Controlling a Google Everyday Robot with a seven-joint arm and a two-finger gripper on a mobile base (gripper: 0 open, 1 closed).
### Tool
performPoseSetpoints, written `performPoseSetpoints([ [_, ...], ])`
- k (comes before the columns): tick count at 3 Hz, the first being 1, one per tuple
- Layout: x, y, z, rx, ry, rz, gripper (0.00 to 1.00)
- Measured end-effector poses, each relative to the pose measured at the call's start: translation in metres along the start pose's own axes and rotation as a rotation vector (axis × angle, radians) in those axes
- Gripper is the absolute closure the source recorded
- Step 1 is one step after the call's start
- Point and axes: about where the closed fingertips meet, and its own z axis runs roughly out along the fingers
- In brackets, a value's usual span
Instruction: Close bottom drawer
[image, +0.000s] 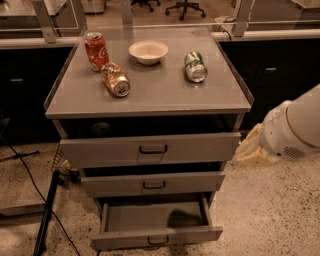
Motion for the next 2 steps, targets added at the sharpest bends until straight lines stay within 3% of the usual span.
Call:
performPoseSetpoints([
  [1, 0.0233, 0.0308, 0.0621, -0.047, -0.044, 0.080, 1.00],
  [2, 0.0234, 0.0308, 0.0622, -0.047, -0.045, 0.080, 1.00],
])
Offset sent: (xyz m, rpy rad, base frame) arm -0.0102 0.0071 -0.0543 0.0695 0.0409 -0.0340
